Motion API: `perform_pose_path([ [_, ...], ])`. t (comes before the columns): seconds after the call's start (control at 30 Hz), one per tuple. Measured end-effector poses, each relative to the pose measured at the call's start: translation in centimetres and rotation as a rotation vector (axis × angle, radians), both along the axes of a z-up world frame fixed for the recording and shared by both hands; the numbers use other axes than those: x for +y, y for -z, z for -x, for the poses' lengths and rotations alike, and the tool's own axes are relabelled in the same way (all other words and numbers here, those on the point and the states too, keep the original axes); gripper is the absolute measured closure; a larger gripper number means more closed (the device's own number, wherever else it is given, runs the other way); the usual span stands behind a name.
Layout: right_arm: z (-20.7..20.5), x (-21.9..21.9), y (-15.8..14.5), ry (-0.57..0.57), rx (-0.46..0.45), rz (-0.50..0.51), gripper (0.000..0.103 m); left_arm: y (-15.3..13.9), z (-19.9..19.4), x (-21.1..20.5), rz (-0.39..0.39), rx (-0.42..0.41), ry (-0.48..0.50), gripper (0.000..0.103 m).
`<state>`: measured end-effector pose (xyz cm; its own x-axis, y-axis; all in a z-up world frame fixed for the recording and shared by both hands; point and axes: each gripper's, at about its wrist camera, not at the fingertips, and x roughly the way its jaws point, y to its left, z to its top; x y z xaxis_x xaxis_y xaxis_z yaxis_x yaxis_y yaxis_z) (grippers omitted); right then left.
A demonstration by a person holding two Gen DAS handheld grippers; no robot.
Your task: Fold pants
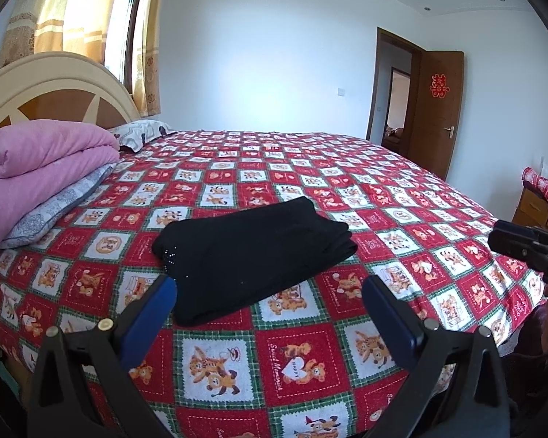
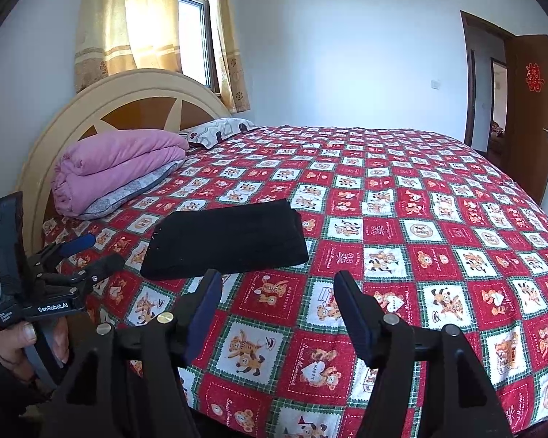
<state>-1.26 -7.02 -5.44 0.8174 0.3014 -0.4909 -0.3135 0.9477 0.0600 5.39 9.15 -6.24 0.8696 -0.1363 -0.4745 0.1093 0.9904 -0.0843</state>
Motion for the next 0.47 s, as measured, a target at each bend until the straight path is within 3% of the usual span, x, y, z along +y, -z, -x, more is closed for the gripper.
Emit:
perform_pose_path([
  [0.27, -0.23, 0.27, 0.32, -0.001, 0.009, 0.011, 0.038, 0.36, 0.11, -0.04, -0.048, -0.012, -0.020, 0.000],
  [0.47, -0.30, 0.56, 0.59, -0.003, 0.016, 0.015, 0.038, 0.28, 0.15, -0.17, -0.040, -0.021, 0.008, 0.000],
])
